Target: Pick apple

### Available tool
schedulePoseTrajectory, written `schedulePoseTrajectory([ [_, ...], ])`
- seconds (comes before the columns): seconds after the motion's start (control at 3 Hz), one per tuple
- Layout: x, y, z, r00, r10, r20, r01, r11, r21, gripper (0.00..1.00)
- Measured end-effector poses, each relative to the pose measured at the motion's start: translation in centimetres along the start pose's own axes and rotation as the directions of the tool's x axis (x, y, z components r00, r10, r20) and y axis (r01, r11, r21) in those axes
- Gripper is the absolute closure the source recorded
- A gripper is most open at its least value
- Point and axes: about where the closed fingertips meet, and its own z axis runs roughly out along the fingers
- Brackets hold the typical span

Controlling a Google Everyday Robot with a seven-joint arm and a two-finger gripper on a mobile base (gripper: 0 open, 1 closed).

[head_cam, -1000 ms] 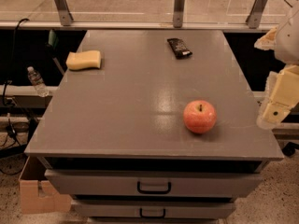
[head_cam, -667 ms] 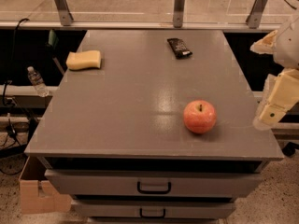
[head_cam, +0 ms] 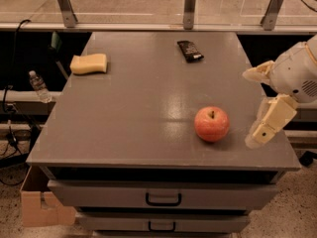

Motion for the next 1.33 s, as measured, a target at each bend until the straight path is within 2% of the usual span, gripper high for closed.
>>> schedulePoseTrajectory([
  [0.33,-1.2,0.9,2.9,0.996,0.007,0.094,0.0,0.9975,-0.07,0.0],
  [0.67,-2.0,1.7,5.3,0.986,0.021,0.168,-0.002,0.9937,-0.112,0.0],
  [1.0,-2.4,2.0,7.6,0.977,0.026,0.213,-0.002,0.9938,-0.111,0.0],
  [1.33,-1.6,1.7,8.7,0.971,0.051,0.236,-0.03,0.9954,-0.091,0.17],
])
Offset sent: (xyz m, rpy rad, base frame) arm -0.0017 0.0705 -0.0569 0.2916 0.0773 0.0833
